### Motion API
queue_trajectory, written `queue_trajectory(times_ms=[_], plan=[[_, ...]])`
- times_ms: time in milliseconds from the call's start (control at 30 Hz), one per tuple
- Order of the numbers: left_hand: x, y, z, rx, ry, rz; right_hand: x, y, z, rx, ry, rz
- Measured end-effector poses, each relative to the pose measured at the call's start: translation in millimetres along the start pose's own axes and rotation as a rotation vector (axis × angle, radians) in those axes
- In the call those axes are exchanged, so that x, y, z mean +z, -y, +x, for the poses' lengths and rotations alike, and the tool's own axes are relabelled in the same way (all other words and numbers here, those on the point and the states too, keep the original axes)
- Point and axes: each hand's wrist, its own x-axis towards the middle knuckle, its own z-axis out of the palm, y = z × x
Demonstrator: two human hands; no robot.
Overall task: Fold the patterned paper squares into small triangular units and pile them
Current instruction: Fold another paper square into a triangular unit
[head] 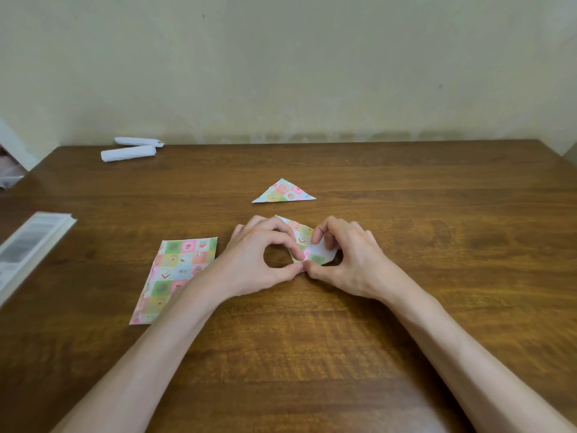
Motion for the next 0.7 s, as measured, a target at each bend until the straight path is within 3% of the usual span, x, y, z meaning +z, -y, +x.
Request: queue_trajectory(times_ms=[700], plan=[[3, -5, 2, -0.072, 0.013, -0.001, -13, -18, 8, -0.009, 0.102, 0.313]])
